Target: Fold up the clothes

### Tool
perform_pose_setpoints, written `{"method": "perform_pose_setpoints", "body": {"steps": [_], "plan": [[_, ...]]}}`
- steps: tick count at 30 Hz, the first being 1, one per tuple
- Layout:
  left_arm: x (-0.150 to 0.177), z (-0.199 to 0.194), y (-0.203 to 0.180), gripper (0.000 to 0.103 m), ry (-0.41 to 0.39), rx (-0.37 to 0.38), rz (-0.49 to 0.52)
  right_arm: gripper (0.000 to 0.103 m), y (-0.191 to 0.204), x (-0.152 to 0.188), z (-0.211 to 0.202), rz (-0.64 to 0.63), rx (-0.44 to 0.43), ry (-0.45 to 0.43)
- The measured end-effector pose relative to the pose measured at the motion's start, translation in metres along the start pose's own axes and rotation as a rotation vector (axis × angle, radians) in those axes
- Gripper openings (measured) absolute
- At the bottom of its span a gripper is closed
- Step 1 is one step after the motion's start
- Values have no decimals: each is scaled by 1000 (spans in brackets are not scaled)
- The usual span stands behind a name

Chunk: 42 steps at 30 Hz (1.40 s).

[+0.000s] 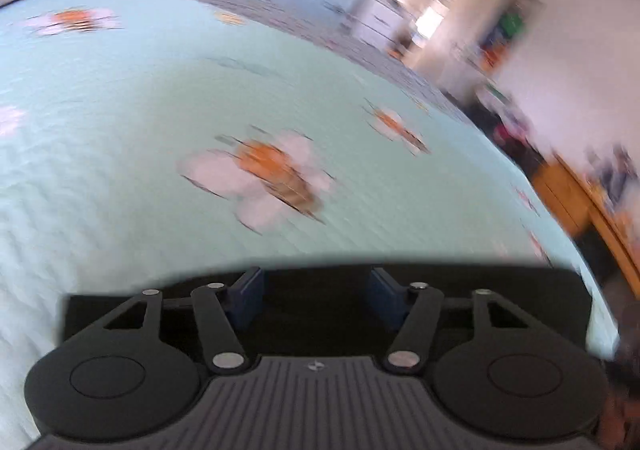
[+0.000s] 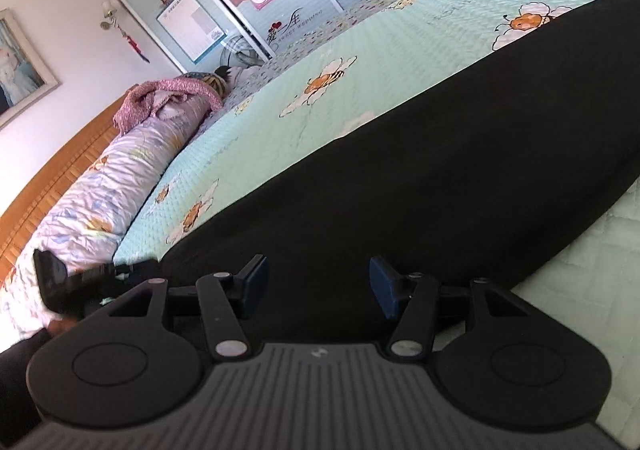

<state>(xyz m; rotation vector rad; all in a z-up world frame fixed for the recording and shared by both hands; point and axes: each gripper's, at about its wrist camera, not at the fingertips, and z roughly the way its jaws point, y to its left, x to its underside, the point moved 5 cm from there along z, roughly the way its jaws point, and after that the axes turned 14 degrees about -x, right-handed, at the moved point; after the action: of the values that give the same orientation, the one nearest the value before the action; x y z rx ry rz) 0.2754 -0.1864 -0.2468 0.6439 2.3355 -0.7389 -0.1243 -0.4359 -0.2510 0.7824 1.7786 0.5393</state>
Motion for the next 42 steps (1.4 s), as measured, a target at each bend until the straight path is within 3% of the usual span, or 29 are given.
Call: {"method": "perform_pose_setpoints", "body": {"steps": [2, 5, 9, 12, 14, 17, 22, 24, 27, 29, 31, 33, 35, 38, 40, 42], "plan": [[-3, -4, 13, 67, -4, -20, -82, 58, 3, -1, 2, -10, 8, 7], [12, -32, 1, 71, -32, 12, -36, 58, 15, -8, 4, -10, -12, -10], [35, -65, -12, 76, -65, 29, 13, 59, 61, -12, 23, -64, -148, 9], [56, -85, -20, 76, -82, 8, 34, 70, 100, -1, 55, -105, -270, 87], [65, -97, -24, 76, -104, 6, 25, 73, 113, 19, 79, -123, -302, 178], [72, -114, -20, 76, -161, 13, -29, 73, 115, 60, 105, -214, -197, 363], [64, -141, -11, 76, -280, 8, -93, 73, 139, 59, 86, -303, -228, 304], [70, -132, -11, 80, -226, -2, -95, 73, 153, 53, 79, -336, -264, 266], [82, -109, -8, 79, -117, -32, -83, 77, 155, 72, 94, -361, -227, 349], [86, -105, -4, 74, -121, -46, -85, 77, 152, 89, 105, -374, -180, 422], [83, -117, -4, 76, -150, -14, -148, 77, 156, 94, 99, -393, -170, 401], [81, -134, -10, 78, -208, 34, -158, 76, 166, 84, 90, -382, -217, 360], [82, -143, -16, 81, -236, 34, -124, 77, 175, 67, 89, -394, -243, 298], [96, -127, -8, 79, -155, -51, -128, 78, 189, 39, 111, -409, -247, 235], [105, -116, 4, 70, -115, -36, -189, 80, 192, 23, 142, -383, -250, 227], [105, -122, 6, 70, -138, -22, -229, 80, 182, 22, 174, -320, -229, 262]]}}
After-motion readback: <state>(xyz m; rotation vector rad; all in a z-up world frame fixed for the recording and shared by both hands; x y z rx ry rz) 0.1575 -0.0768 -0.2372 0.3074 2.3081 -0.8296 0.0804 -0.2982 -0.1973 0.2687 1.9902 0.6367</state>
